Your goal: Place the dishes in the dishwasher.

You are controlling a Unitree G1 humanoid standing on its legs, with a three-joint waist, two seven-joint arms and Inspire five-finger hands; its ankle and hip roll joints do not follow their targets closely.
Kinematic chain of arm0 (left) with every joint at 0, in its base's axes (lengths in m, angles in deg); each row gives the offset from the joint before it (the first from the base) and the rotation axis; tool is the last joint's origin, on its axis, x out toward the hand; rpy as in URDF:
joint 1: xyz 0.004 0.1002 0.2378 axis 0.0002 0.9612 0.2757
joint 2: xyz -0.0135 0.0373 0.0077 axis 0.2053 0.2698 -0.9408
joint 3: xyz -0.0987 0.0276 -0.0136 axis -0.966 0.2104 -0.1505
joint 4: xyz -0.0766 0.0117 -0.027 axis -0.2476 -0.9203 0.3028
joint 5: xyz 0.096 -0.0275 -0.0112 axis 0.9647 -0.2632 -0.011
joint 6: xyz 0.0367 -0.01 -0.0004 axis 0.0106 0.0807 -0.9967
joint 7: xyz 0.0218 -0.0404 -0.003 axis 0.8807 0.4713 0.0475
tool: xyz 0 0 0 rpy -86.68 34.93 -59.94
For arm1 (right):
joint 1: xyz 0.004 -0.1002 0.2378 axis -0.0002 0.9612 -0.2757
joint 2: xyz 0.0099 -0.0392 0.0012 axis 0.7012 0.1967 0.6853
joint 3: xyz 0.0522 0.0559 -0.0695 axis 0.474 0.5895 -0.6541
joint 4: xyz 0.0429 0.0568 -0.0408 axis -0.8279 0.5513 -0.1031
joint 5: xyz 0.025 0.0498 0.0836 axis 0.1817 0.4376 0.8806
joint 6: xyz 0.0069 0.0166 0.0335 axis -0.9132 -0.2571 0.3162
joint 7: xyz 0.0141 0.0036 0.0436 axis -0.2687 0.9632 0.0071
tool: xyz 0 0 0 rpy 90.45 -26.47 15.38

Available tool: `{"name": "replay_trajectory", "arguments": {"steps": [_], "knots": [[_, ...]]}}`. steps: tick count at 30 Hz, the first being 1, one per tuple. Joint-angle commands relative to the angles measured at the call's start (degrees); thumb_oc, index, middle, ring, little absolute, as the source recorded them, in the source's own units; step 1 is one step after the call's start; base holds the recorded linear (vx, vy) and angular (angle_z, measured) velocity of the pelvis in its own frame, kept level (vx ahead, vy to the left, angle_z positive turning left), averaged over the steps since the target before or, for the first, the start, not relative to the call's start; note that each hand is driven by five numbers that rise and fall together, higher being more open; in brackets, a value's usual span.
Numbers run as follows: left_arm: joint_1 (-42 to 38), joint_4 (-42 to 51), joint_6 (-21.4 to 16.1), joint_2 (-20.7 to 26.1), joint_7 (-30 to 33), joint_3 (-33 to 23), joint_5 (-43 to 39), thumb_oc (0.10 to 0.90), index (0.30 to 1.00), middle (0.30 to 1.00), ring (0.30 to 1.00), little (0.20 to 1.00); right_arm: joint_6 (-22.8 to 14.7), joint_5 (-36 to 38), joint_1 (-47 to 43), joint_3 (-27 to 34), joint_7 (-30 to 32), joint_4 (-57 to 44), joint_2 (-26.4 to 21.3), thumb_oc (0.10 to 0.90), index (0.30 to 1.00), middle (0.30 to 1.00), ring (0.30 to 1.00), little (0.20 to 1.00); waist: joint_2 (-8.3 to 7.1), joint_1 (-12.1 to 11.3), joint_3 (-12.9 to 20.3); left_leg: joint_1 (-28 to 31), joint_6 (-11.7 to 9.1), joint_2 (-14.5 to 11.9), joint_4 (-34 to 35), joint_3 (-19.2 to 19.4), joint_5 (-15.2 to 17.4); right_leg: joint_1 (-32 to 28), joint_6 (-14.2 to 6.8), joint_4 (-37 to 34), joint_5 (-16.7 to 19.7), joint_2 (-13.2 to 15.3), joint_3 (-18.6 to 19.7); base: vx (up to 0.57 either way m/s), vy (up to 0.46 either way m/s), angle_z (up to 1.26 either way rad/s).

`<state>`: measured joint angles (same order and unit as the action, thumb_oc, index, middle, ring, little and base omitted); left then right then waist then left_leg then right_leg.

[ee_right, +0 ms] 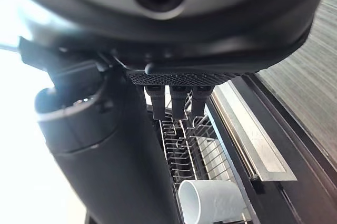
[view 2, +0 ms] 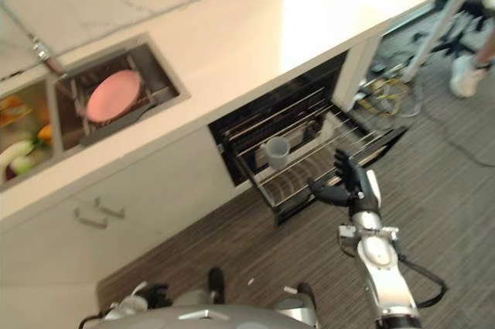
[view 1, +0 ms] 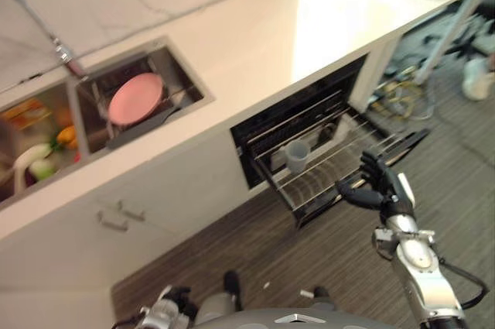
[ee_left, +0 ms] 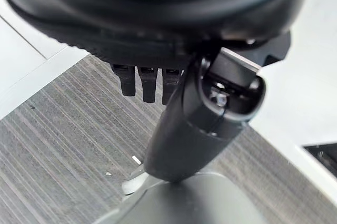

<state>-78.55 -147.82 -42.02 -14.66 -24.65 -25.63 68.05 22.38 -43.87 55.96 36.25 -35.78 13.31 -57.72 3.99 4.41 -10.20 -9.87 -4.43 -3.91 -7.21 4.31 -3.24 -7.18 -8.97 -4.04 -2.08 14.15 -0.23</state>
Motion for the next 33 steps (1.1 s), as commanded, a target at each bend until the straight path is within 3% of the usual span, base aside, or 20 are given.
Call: {"name": "replay_trajectory", "arguments": {"steps": [1,3,4,5,7,9,10,11,14,16,18,19,20,21,22,24,29,33], "knots": [[1.67,-2.79,-1.08,-3.87,-0.46,-3.38,-5.32,0.8,0.9,0.9,0.9,0.9,-6.55,-5.2,-6.18,5.87,3.08,-11.52,-1.35,0.8,0.9,0.9,0.9,0.9,-0.99,0.19,1.1,3.17,-0.11,-6.8,-1.65,-0.12,3.08,1.57,1.25,3.68,-0.61,-2.1,-0.05,0.06,0.272,0.22],[2.41,-5.19,-1.01,-3.58,-0.17,-6.41,-8.79,0.8,0.9,0.9,0.9,0.9,-7.22,-4.59,-6.05,7.0,3.94,-12.46,-0.43,0.8,0.9,0.9,0.9,0.9,-1.18,-0.06,2.3,3.63,-0.66,-10.23,1.32,-1.46,0.48,0.68,0.3,3.28,-0.76,-0.17,-1.37,0.14,0.482,0.53],[2.82,-7.04,-0.83,-3.79,0.51,-8.81,-9.99,0.8,0.9,0.9,0.9,0.9,-7.52,-3.85,-4.8,9.15,4.21,-13.46,0.34,0.8,0.9,0.9,0.9,0.9,-0.5,0.59,4.13,5.71,-1.83,-12.53,6.35,2.93,-0.64,-0.16,-0.91,3.48,-1.17,1.46,-3.85,0.22,0.626,0.89],[2.63,-7.21,-0.6,-3.91,0.72,-8.49,-8.97,0.8,0.9,0.9,0.9,0.9,-8.02,-4.21,-4.15,10.39,5.02,-14.13,0.78,0.8,0.9,0.9,0.9,0.9,-0.21,0.39,4.91,5.14,-2.86,-12.81,8.4,5.49,-2.1,-1.23,-1.37,3.11,-1.22,2.67,-5.81,0.26,0.739,1.44],[1.94,-7.22,-0.65,-3.65,0.24,-8.19,-7.75,0.8,0.9,0.9,0.9,0.9,-7.3,-4.35,-3.57,11.91,5.48,-14.08,1.85,0.8,0.9,0.9,0.9,0.9,-0.31,-0.31,6.72,6.1,-3.44,-9.32,11.86,4.94,-2.27,-1.25,-2.78,3.97,2.53,6.21,-7.82,0.25,0.626,1.4],[1.76,-6.57,-1.06,-2.93,0.61,-7.97,-6.67,0.8,0.9,0.9,0.9,0.9,-7.11,-5.27,-4.05,11.22,5.84,-13.63,2.61,0.8,0.9,0.9,0.9,0.9,-0.84,-0.67,7.16,7.49,-1.25,-4.4,12.21,3.19,-0.05,0.03,-2.75,7.74,8.7,10.36,-7.38,0.24,0.601,0.64],[1.7,-6.64,-1.01,-2.35,0.49,-8.07,-6.3,0.8,0.9,0.9,0.9,0.9,-6.9,-5.2,-4.58,11.29,5.91,-13.26,2.98,0.8,0.9,0.9,0.9,0.9,-1.29,-1.0,6.82,8.09,-0.22,-2.63,12.21,3.4,0.43,1.67,-2.37,10.28,13.33,11.77,-6.64,0.16,0.554,0.56],[1.9,-6.55,-1.12,-1.7,0.54,-8.21,-6.4,0.8,0.9,0.9,0.9,0.9,-7.15,-4.91,-5.33,11.08,6.1,-12.68,3.14,0.8,0.9,0.9,0.9,0.9,-1.27,-1.38,6.44,8.62,0.82,-1.54,12.21,3.65,1.07,3.11,-1.84,12.73,15.71,12.28,-7.05,0.11,0.477,0.34],[2.21,-7.42,-0.84,-0.44,0.61,-9.21,-6.86,0.8,0.9,0.9,0.9,0.9,-8.39,-4.26,-6.6,10.92,6.88,-11.96,3.86,0.8,0.9,0.9,0.9,0.9,-0.91,-1.99,5.58,9.44,2.23,-0.73,12.21,3.54,2.04,4.6,-0.79,16.58,14.3,10.57,-9.22,0.08,0.292,0.1],[2.47,-8.62,-0.21,-0.5,0.3,-9.56,-6.69,0.8,0.9,0.9,0.9,0.9,-8.38,-2.93,-6.17,11.74,6.47,-12.33,3.91,0.8,0.9,0.9,0.9,0.9,-0.31,-0.89,4.93,10.62,2.87,-0.08,12.21,1.92,2.82,7.02,1.6,17.33,6.06,3.2,-5.91,0.18,0.251,0.25],[3.54,-10.59,0.1,-0.46,0.09,-10.38,-5.61,0.8,0.9,0.9,0.9,0.9,-9.18,-1.89,-7.02,12.82,7.47,-12.6,4.08,0.8,0.9,0.9,0.9,0.9,-0.47,-0.89,3.87,12.53,3.25,1.21,12.21,0.68,3.97,9.51,1.23,12.48,4.53,-0.39,-5.59,0.21,0.181,0.66],[3.5,-10.64,0.06,-0.48,0.08,-10.41,-5.58,0.8,0.9,0.9,0.9,0.9,-9.2,-1.88,-7.06,12.8,7.48,-12.56,4.05,0.8,0.9,0.9,0.9,0.9,-0.35,-0.81,3.77,12.69,3.19,1.06,12.21,0.61,4.13,9.19,1.27,12.23,4.55,-0.54,-5.73,0.25,0.11,0.41],[4.03,-11.37,0.38,-0.76,-0.48,-10.43,-4.73,0.8,0.9,0.9,0.9,0.9,-9.19,-2.04,-6.75,13.26,7.41,-12.29,3.59,0.8,0.9,0.9,0.9,0.9,-0.74,0.59,2.67,14.44,3.51,1.8,12.21,-1.43,4.91,11.28,0.74,10.23,3.83,-4.08,-0.47,0.14,0.038,0.39],[4.0,-11.37,0.38,-0.76,-0.48,-10.46,-4.72,0.8,0.9,0.9,0.9,0.9,-9.18,-2.04,-6.79,13.25,7.41,-12.29,3.6,0.8,0.9,0.9,0.9,0.9,-0.77,0.53,2.67,14.32,3.53,1.82,12.21,-1.36,4.74,11.39,0.74,10.12,4.07,-4.07,-0.38,0.23,0.035,0.35],[4.0,-11.72,0.3,-0.88,-0.14,-10.91,-5.0,0.8,0.9,0.9,0.9,0.9,-9.71,-1.8,-6.35,13.77,7.77,-13.01,4.02,0.8,0.9,0.9,0.9,0.9,-1.87,0.21,2.22,15.02,3.75,2.66,12.21,-1.96,4.98,10.8,0.05,10.0,6.31,-3.49,1.2,0.11,-0.026,0.67],[4.0,-11.76,0.42,-1.21,-0.23,-10.67,-4.49,0.8,0.9,0.9,0.9,0.9,-9.68,-1.43,-6.47,13.7,7.49,-12.99,4.18,0.8,0.9,0.9,0.9,0.9,-2.28,-0.26,2.69,15.51,3.59,2.32,12.21,-1.5,5.61,8.89,-0.06,7.35,6.22,-3.0,0.02,0.11,-0.058,0.57],[4.44,-11.25,0.43,-2.39,-0.99,-9.29,-3.21,0.8,0.9,0.9,0.9,0.9,-9.09,-2.62,-5.44,13.57,6.13,-13.62,3.34,0.8,0.9,0.9,0.9,0.9,-2.37,-0.75,5.29,17.2,2.88,0.98,12.21,-0.48,6.66,5.08,-0.18,2.73,5.56,-3.29,-1.86,0.16,-0.086,-0.18],[4.17,-11.0,0.44,-2.76,-1.02,-8.57,-2.62,0.8,0.9,0.9,0.9,0.9,-8.84,-3.75,-4.31,13.97,5.61,-15.35,3.2,0.8,0.9,0.9,0.9,0.9,-2.18,-0.29,5.83,18.4,2.65,0.36,12.21,0.22,7.18,4.32,-0.04,2.32,4.85,-3.65,-1.11,0.1,-0.056,-0.31]]}}
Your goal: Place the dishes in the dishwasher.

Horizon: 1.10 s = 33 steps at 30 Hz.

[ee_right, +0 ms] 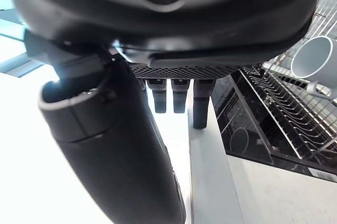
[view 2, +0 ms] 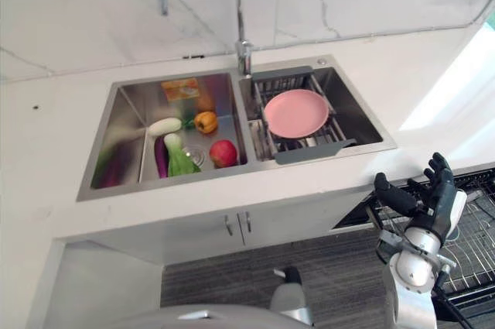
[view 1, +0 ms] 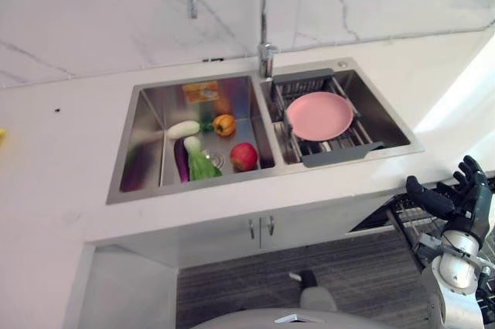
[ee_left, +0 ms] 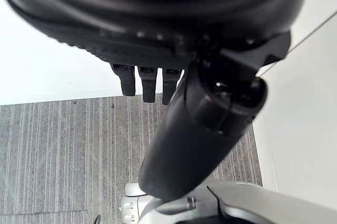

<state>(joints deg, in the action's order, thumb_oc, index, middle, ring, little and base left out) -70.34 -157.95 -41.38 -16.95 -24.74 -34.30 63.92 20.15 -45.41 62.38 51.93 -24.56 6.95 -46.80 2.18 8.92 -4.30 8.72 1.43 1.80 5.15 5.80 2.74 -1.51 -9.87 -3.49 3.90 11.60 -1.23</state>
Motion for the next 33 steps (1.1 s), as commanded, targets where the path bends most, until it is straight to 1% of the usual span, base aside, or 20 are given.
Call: {"name": "replay_trajectory", "arguments": {"steps": [1,2,3,4,6,8,12,16,21,24,25,27,28,30,31,32,33], "knots": [[-4.19,-0.69,-0.3,-0.61,-0.9,0.33,1.74,0.8,0.9,0.9,0.9,0.9,-6.53,-3.57,-10.27,-1.58,-5.55,-9.64,-7.89,0.8,0.9,0.9,0.9,0.9,-0.31,-4.45,0.18,0.15,-3.29,-5.51,-0.15,-1.12,1.39,-1.57,0.88,1.55,-1.31,-1.18,0.13,0.09,-0.048,-0.21],[-4.5,-0.08,-0.51,-0.81,-0.76,0.68,2.03,0.8,0.9,0.9,0.9,0.9,-5.86,-7.9,-8.63,-0.79,-4.61,-10.85,-8.76,0.8,0.9,0.9,0.9,0.9,-0.14,-3.82,0.39,0.68,-3.42,-5.75,-0.15,-0.58,1.78,-1.95,0.88,1.25,-1.65,-1.43,0.52,0.09,-0.048,-0.21],[-4.5,-0.08,-0.51,-0.81,-0.76,0.68,2.03,0.8,0.9,0.9,0.9,0.9,-5.86,-7.9,-8.63,-0.79,-4.61,-10.85,-8.76,0.8,0.9,0.9,0.9,0.9,-0.14,-3.82,0.39,0.68,-3.42,-5.75,-0.15,-0.58,1.78,-1.95,0.88,1.25,-1.65,-1.43,0.52,0.09,-0.044,-0.1],[-5.03,0.44,-0.47,-1.26,-0.19,0.91,1.94,0.8,0.9,0.9,0.9,0.9,-4.82,-11.27,-6.79,-0.03,-3.15,-11.7,-8.94,0.8,0.9,0.9,0.9,0.9,0.04,-2.71,0.52,1.14,-3.48,-5.97,-0.15,-0.04,2.04,-2.09,0.91,0.96,-1.88,-1.6,1.17,0.06,-0.017,-0.05],[-5.21,0.59,-0.46,-1.47,0.14,1.1,1.72,0.8,0.9,0.9,0.9,0.9,-4.33,-12.01,-5.92,0.14,-2.62,-12.26,-8.55,0.8,0.9,0.9,0.9,0.9,0.16,-2.37,0.58,1.35,-3.49,-6.01,-0.15,0.31,2.18,-2.16,0.87,0.79,-1.91,-1.71,1.51,0.04,-0.012,-0.01],[-5.7,1.41,-0.71,-1.94,0.79,1.55,1.29,0.8,0.9,0.9,0.9,0.9,-3.42,-13.98,-4.21,0.32,-1.89,-12.98,-8.08,0.8,0.9,0.9,0.9,0.9,0.41,-1.09,0.66,1.91,-3.32,-6.07,-0.15,1.42,2.53,-1.75,0.63,0.57,-1.71,-1.89,2.69,0.02,-0.003,-0.05],[-6.22,2.1,-1.07,-2.27,0.98,1.94,1.61,0.8,0.9,0.9,0.9,0.9,-3.97,-17.5,-3.76,0.68,-1.59,-16.95,-8.25,0.8,0.9,0.9,0.9,0.9,0.46,-0.79,0.86,2.35,-3.16,-5.99,-0.15,2.64,3.01,-1.53,0.37,-0.02,-1.26,-1.89,3.73,0.02,0.007,-0.36],[-6.61,2.78,-1.26,-2.49,1.01,2.6,2.33,0.8,0.9,0.9,0.9,0.9,-5.16,-20.64,-3.91,0.76,-1.07,-21.51,-8.15,0.8,0.9,0.9,0.9,0.9,0.33,-0.93,1.0,2.12,-3.2,-5.97,-0.15,1.91,2.98,-2.12,0.32,-0.72,-1.18,-1.88,3.57,0.01,-0.001,-0.08],[-6.39,2.7,-1.23,-2.32,0.66,2.53,3.78,0.8,0.9,0.9,0.9,0.9,-5.14,-24.52,-4.06,-0.3,-1.64,-22.46,-9.85,0.8,0.9,0.9,0.9,0.9,-0.21,-1.74,1.21,1.66,-3.31,-5.94,-0.15,0.63,2.89,-2.78,0.43,-1.24,-1.41,-1.9,2.91,0.0,-0.017,0.2],[-6.09,2.07,-1.12,-2.26,0.51,2.51,4.63,0.8,0.9,0.9,0.9,0.9,-5.32,-25.3,-4.11,-0.83,-2.36,-22.37,-10.61,0.8,0.9,0.9,0.9,0.9,-0.39,-2.14,1.29,1.61,-3.34,-5.96,-0.15,0.13,2.86,-3.05,0.49,-1.38,-1.56,-1.87,2.54,0.0,-0.018,0.15],[-5.68,1.66,-1.03,-1.87,0.03,2.36,5.57,0.8,0.9,0.9,0.9,0.9,-5.48,-25.07,-4.7,-1.57,-3.62,-21.06,-11.9,0.8,0.9,0.9,0.9,0.9,-0.59,-3.02,1.3,1.42,-3.37,-5.96,-0.15,-0.42,2.77,-3.29,0.59,-1.44,-1.66,-1.81,2.21,-0.01,-0.022,0.14],[-5.17,1.33,-1.06,-1.41,-0.91,2.19,6.59,0.8,0.9,0.9,0.9,0.9,-5.56,-24.37,-5.94,-2.1,-5.55,-18.8,-13.62,0.8,0.9,0.9,0.9,0.9,-0.78,-3.81,1.34,1.24,-3.38,-5.94,-0.15,-0.97,2.7,-3.59,0.68,-1.5,-1.81,-1.73,1.78,0.0,-0.026,0.11],[-5.18,1.34,-1.07,-1.41,-0.94,2.15,6.61,0.8,0.9,0.9,0.9,0.9,-5.63,-24.32,-6.06,-2.13,-5.54,-18.63,-13.7,0.8,0.9,0.9,0.9,0.9,-0.77,-3.76,1.33,1.23,-3.38,-5.93,-0.15,-1.0,2.69,-3.6,0.68,-1.5,-1.82,-1.72,1.75,0.01,-0.021,0.13],[-4.73,0.91,-1.07,-0.79,-1.98,2.15,7.35,0.8,0.9,0.9,0.9,0.9,-5.37,-22.13,-8.48,-2.1,-7.91,-15.31,-15.46,0.8,0.9,0.9,0.9,0.9,-0.87,-4.61,1.51,1.15,-3.41,-5.9,-0.15,-1.52,2.63,-3.94,0.81,-1.51,-2.01,-1.64,1.17,0.02,-0.027,0.17],[-4.56,0.74,-1.2,-0.16,-2.92,2.46,7.4,0.8,0.9,0.9,0.9,0.9,-5.34,-19.36,-11.52,-2.25,-9.48,-11.76,-16.86,0.8,0.9,0.9,0.9,0.9,-0.96,-5.52,1.71,1.04,-3.47,-5.89,-0.15,-2.01,2.46,-4.17,0.94,-1.51,-2.12,-1.59,0.63,0.02,-0.026,0.11],[-4.61,0.75,-1.2,-0.17,-2.95,2.42,7.4,0.8,0.9,0.9,0.9,0.9,-5.47,-19.26,-11.75,-2.32,-9.45,-11.45,-17.01,0.8,0.9,0.9,0.9,0.9,-0.94,-5.45,1.66,1.02,-3.47,-5.89,-0.15,-2.05,2.45,-4.18,0.94,-1.51,-2.13,-1.58,0.59,0.02,-0.041,0.06],[-4.36,0.62,-1.25,0.55,-3.73,2.82,7.42,0.8,0.9,0.9,0.9,0.9,-5.18,-16.84,-14.73,-2.67,-10.54,-7.36,-18.89,0.8,0.9,0.9,0.9,0.9,-1.06,-6.44,1.84,0.76,-3.55,-5.82,-0.15,-2.67,2.25,-4.38,1.04,-1.51,-2.25,-1.6,0.0,0.01,-0.023,0.05]]}}
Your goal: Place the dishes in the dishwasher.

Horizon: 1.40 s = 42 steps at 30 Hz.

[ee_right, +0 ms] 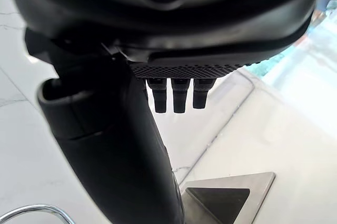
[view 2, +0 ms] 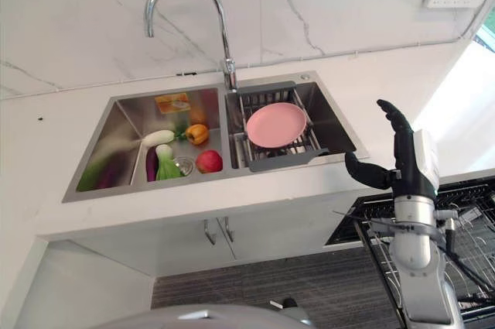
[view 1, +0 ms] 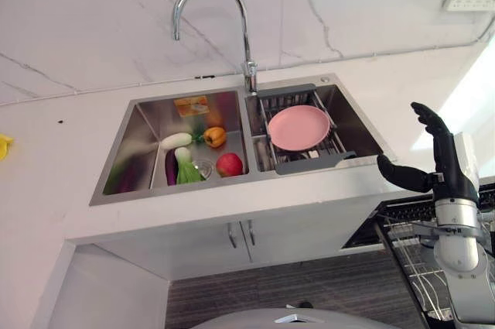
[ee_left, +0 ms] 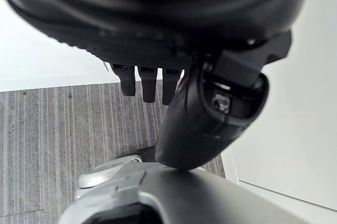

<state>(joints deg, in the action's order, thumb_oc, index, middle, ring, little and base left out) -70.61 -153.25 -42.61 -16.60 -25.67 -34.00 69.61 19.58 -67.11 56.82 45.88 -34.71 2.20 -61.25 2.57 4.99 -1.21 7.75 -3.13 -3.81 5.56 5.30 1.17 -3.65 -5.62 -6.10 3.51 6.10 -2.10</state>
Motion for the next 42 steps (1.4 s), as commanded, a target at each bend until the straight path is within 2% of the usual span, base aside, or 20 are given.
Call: {"name": "replay_trajectory", "arguments": {"steps": [1,4,5,10,14,20,26,35,38,42], "knots": [[-4.08,-4.07,-0.02,0.2,-2.8,2.52,1.73,0.8,0.9,0.9,0.9,0.9,-4.61,4.86,-9.17,3.38,-0.39,-2.62,-4.44,0.8,0.9,0.9,0.9,0.9,-1.45,-2.52,-1.25,1.73,1.01,-0.22,-0.56,-2.16,3.82,-2.24,-3.21,1.1,-1.86,3.9,0.87,0.01,-0.023,0.04],[-4.01,-4.16,-0.05,0.47,-3.32,2.68,1.68,0.8,0.9,0.9,0.9,0.9,-4.45,5.09,-10.53,3.32,-0.7,-0.43,-6.02,0.8,0.9,0.9,0.9,0.9,-1.53,-2.92,-1.16,1.6,0.94,-0.21,-0.56,-2.55,3.7,-2.27,-3.17,1.1,-1.91,3.89,0.53,0.02,-0.024,0.24],[-3.72,-4.5,-0.12,1.04,-4.01,3.14,1.56,0.8,0.9,0.9,0.9,0.9,-4.26,5.86,-13.96,2.9,-1.4,3.43,-9.22,0.8,0.9,0.9,0.9,0.9,-1.62,-3.85,-1.04,1.17,0.77,-0.22,-0.56,-3.24,3.45,-2.33,-3.08,1.1,-2.06,3.83,-0.38,0.04,-0.04,0.19],[-3.29,-5.02,-0.23,1.28,-4.82,4.02,1.61,0.8,0.9,0.9,0.9,0.9,-4.17,6.65,-17.18,1.47,-2.23,7.87,-12.04,0.8,0.9,0.9,0.9,0.9,-1.8,-4.75,-0.96,0.47,0.58,-0.27,-0.56,-4.16,3.17,-2.37,-2.97,1.1,-2.2,3.77,-1.22,0.03,-0.024,0.27],[-2.96,-5.3,-0.61,1.41,-6.05,5.0,1.66,0.8,0.9,0.9,0.9,0.9,-3.94,4.0,-20.14,-3.19,-4.91,14.58,-16.35,0.8,0.9,0.9,0.9,0.9,-2.17,-5.89,-0.99,-0.15,0.41,-0.45,-0.56,-4.94,2.9,-2.22,-2.84,1.1,-2.31,3.56,-1.85,0.04,-0.013,0.09],[-3.26,-5.24,-1.09,1.68,-6.37,5.31,0.92,0.8,0.9,0.9,0.9,0.9,-4.36,1.83,-21.51,-6.87,-6.58,18.47,-18.85,0.8,0.9,0.9,0.9,0.9,-2.52,-6.24,-1.14,-0.63,0.21,-0.58,-0.56,-5.52,2.74,-2.1,-2.8,1.1,-2.44,3.41,-2.47,0.01,-0.001,0.02],[-3.4,-5.56,-1.05,1.74,-6.2,5.01,0.38,0.8,0.9,0.9,0.9,0.9,-4.36,0.94,-21.2,-7.78,-6.75,19.12,-19.17,0.8,0.9,0.9,0.9,0.9,-2.69,-6.16,-1.28,-0.46,0.16,-0.67,-0.56,-5.64,2.94,-2.23,-2.74,1.1,-2.61,3.34,-2.6,0.0,0.0,0.0],[-3.3,-5.78,-1.48,1.78,-5.79,4.84,1.31,0.8,0.9,0.9,0.9,0.9,-4.96,-9.82,-22.59,-11.43,-4.15,19.45,-21.88,0.8,0.9,0.9,0.9,0.9,-2.65,-6.48,-1.37,0.15,0.1,-0.83,-0.56,-5.34,3.14,-2.63,-2.76,1.1,-2.7,3.26,-2.75,0.0,0.0,0.0],[-3.44,-5.64,-1.83,1.9,-5.57,5.34,1.38,0.8,0.9,0.9,0.9,0.9,-5.08,-14.67,-25.83,-15.58,-3.71,20.59,-25.22,0.8,0.9,0.9,0.9,0.9,-2.9,-6.95,-1.31,0.19,-0.02,-0.84,-0.56,-5.64,3.14,-2.82,-2.82,1.1,-2.76,3.26,-3.09,0.01,-0.003,0.0],[-3.68,-5.48,-2.23,2.02,-5.3,6.55,2.38,0.8,0.9,0.9,0.9,0.9,-5.11,-16.3,-30.5,-21.02,-3.39,23.22,-27.13,0.8,0.9,0.9,0.9,0.9,-3.03,-7.06,-1.44,0.09,-0.13,-0.88,-0.56,-5.85,3.02,-2.82,-2.82,1.1,-2.78,3.25,-3.32,0.0,0.0,0.01]]}}
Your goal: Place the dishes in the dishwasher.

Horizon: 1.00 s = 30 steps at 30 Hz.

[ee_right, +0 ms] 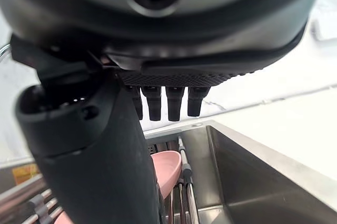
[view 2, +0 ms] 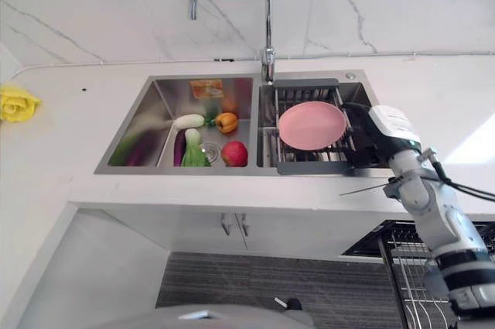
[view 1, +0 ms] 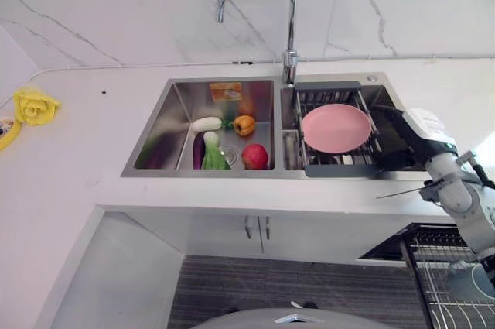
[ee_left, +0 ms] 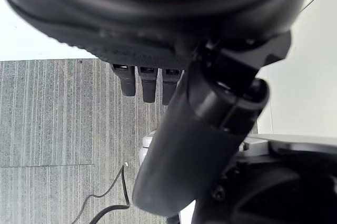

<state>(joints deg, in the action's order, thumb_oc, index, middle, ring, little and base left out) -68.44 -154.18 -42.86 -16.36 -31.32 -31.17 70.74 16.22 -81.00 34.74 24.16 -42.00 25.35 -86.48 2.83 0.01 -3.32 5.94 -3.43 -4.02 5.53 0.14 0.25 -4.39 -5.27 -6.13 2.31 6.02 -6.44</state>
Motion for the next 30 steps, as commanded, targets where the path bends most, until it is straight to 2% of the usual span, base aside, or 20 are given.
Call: {"name": "replay_trajectory", "arguments": {"steps": [1,11,19,20,21,30], "knots": [[-5.84,-4.54,-2.18,2.02,0.5,4.92,2.1,0.8,0.9,0.9,0.9,0.9,-1.82,-3.25,-10.79,-2.21,4.1,1.61,-2.91,0.8,0.9,0.9,0.9,0.9,-3.46,-2.5,0.63,1.76,0.09,-0.67,-0.53,-0.81,3.86,-2.02,-3.17,1.13,-1.59,3.3,0.8,0.0,-0.002,0.05],[-5.22,-5.53,-2.61,2.97,1.25,5.04,1.69,0.8,0.9,0.9,0.9,0.9,-1.59,-8.98,-20.92,-17.16,3.92,11.53,-4.72,0.8,0.9,0.9,0.9,0.9,-4.05,-3.73,0.04,0.62,-0.46,-0.84,-0.53,-1.98,3.51,-1.73,-3.19,1.13,-1.86,3.17,-0.53,0.01,-0.006,0.09],[-5.32,-5.37,-2.75,2.97,1.56,5.25,1.1,0.8,0.9,0.9,0.9,0.9,-0.91,-11.48,-22.51,-20.93,4.14,14.82,-3.6,0.8,0.9,0.9,0.9,0.9,-4.17,-4.08,-0.31,0.41,-0.58,-0.98,-0.53,-2.22,3.47,-1.96,-3.23,1.13,-2.13,3.16,-1.06,0.01,-0.003,0.05],[-5.31,-5.27,-2.69,2.92,1.61,5.28,1.11,0.8,0.9,0.9,0.9,0.9,-0.73,-11.9,-22.22,-20.69,4.46,14.61,-3.53,0.425,0.338,0.338,0.338,0.338,-4.13,-4.08,-0.35,0.42,-0.58,-0.98,-0.53,-2.29,3.5,-1.99,-3.22,1.13,-2.14,3.16,-1.12,0.0,0.0,0.0],[-5.34,-5.16,-2.66,2.86,1.58,5.26,1.08,0.8,0.9,0.9,0.9,0.9,-0.7,-12.3,-21.85,-20.38,4.6,14.01,-3.48,0.4,0.3,0.3,0.3,0.3,-4.11,-4.08,-0.37,0.45,-0.56,-0.96,-0.53,-2.35,3.54,-2.03,-3.2,1.13,-2.19,3.16,-1.14,0.0,0.0,0.0],[-5.68,-4.73,-2.56,2.37,2.0,5.04,1.2,0.8,0.9,0.9,0.9,0.9,0.53,-13.88,-17.78,-15.04,8.61,10.5,-2.93,0.4,0.3,0.3,0.3,0.3,-3.84,-3.76,-0.31,0.75,-0.45,-0.99,-0.53,-2.45,3.81,-2.23,-3.16,1.13,-2.33,3.24,-1.31,0.0,-0.001,0.0]]}}
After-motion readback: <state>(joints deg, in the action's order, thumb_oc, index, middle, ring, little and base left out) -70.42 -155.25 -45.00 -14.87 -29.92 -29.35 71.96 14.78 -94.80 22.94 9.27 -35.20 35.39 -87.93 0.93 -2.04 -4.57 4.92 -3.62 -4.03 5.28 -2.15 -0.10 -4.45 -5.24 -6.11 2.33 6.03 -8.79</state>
